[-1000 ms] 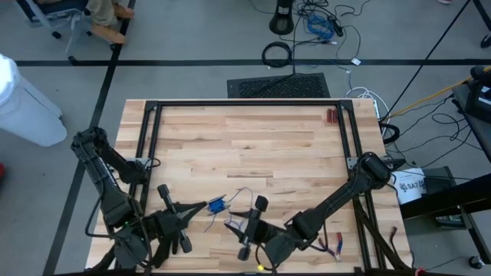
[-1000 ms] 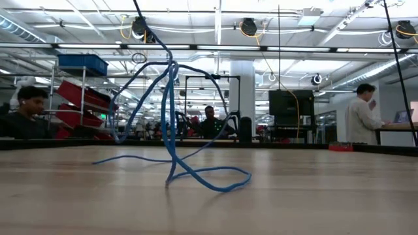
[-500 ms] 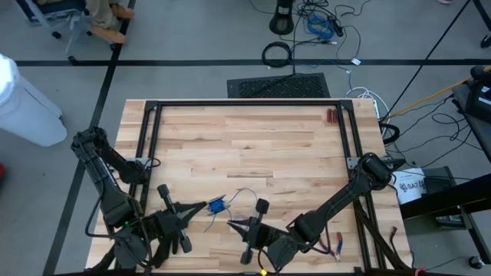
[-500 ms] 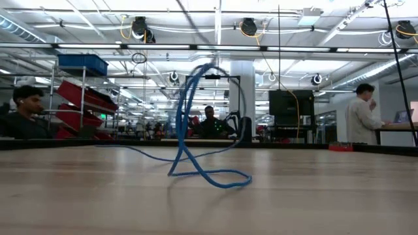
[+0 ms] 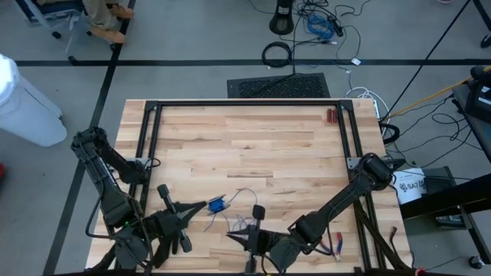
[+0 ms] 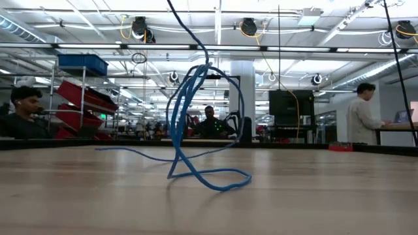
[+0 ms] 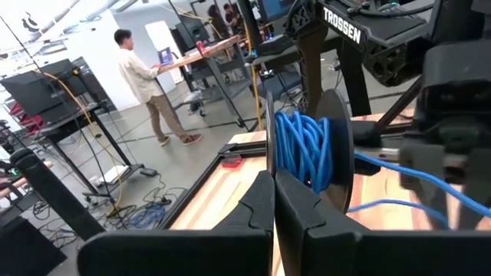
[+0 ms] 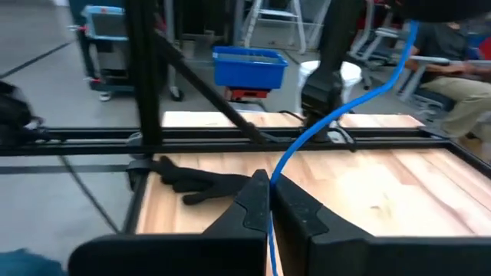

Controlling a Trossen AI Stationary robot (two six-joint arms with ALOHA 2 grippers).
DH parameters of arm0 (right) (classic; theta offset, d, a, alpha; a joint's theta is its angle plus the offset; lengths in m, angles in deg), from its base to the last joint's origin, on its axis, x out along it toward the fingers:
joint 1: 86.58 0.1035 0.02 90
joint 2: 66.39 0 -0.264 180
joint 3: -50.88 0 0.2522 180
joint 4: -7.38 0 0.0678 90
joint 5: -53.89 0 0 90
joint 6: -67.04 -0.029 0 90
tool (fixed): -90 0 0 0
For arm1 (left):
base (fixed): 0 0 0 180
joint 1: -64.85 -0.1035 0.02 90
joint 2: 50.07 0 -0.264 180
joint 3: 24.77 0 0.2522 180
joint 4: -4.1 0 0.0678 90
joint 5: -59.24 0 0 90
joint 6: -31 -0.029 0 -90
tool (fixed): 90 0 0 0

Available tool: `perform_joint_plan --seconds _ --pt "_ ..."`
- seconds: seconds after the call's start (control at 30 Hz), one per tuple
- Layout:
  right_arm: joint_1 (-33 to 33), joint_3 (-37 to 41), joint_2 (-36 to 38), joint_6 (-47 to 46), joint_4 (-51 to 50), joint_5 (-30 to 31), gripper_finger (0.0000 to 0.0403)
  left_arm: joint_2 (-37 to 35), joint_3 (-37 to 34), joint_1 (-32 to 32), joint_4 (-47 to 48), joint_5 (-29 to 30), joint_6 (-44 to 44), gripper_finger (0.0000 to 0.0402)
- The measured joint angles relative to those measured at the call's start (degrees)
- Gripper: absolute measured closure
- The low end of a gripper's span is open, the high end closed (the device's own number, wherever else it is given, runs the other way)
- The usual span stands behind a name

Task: Coil cords
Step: Uncoil the blue wire from the black spool

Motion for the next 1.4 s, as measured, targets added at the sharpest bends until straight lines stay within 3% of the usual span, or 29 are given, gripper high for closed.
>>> perform_joint_plan --seconds 0.43,0.67,0.87,1.03,1.27,1.4 --pt "2.0 0.0 1.8 0.6 6.5 -8.5 0.0403 0.0 0.0 -0.1 0.1 0.5 0.0 0.0401" --pt "3.0 -4.0 1.8 1.8 5.0 -8.8 0.0403 0.9 0.0 -1.2 0.4 0.9 0.0 0.0401" --pt "5.8 -8.5 1.9 8.3 4.2 -7.9 0.0403 1.2 0.0 -1.5 0.6 -0.4 0.0 0.0401" --pt "8.6 -12.2 1.8 14.6 1.8 -0.5 0.0403 1.1 0.0 -1.5 0.6 -4.4 -1.2 0.0401" --pt "12.4 -15.3 1.8 20.7 -1.7 18.7 0.0403 1.1 0.0 -1.3 0.9 -15.4 -9.3 0.0401" --pt "13.9 -15.3 1.8 23.5 -2.5 28.9 0.0403 1.1 0.0 -0.1 0.9 -16.9 -13.6 0.0401"
